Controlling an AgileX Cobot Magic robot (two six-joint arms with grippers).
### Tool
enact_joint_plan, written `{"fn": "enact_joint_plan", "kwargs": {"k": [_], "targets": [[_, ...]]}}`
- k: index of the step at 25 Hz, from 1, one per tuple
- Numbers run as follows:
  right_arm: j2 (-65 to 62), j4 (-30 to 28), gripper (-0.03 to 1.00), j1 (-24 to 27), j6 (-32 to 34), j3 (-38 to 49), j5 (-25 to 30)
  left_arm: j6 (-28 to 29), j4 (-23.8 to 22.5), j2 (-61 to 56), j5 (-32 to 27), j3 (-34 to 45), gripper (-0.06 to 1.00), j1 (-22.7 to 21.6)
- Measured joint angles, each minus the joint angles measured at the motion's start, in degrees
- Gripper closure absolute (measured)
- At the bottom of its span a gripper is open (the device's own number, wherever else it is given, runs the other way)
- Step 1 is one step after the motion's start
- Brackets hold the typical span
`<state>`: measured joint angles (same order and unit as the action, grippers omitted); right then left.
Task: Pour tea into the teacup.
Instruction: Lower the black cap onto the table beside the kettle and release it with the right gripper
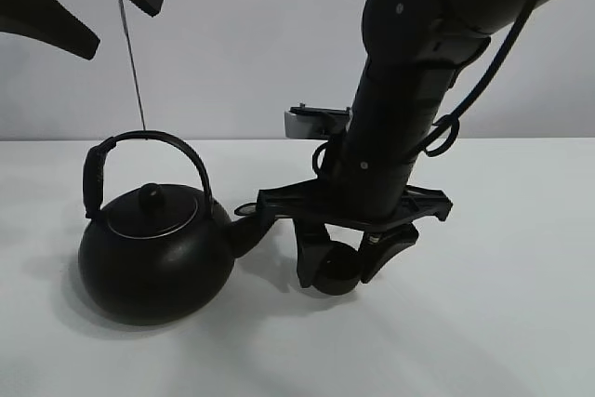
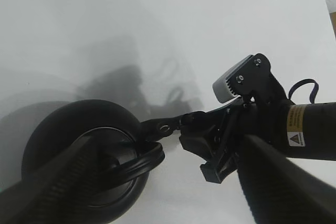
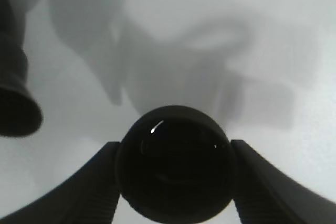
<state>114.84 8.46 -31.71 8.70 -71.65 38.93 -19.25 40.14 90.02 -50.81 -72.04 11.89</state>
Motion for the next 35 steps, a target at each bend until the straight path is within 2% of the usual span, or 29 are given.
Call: {"fn": "enact_joint_plan", "kwargs": {"k": [11,21,35], "targets": [[2.32,0.51,0.57,0.00,-0.18,-0.11,-2.76,0.00,0.00,0.00,0.00,0.00,0.41,0.00],[2.52,0.76,0.52,0.00,-0.22,-0.11,-2.11,0.00,0.00,0.00,0.00,0.00,0.41,0.00],[0.86,1.66,0.51,0.00,-0.22,-0.11,-1.10,0.00,0.00,0.00,0.00,0.00,0.41,0.00]]}}
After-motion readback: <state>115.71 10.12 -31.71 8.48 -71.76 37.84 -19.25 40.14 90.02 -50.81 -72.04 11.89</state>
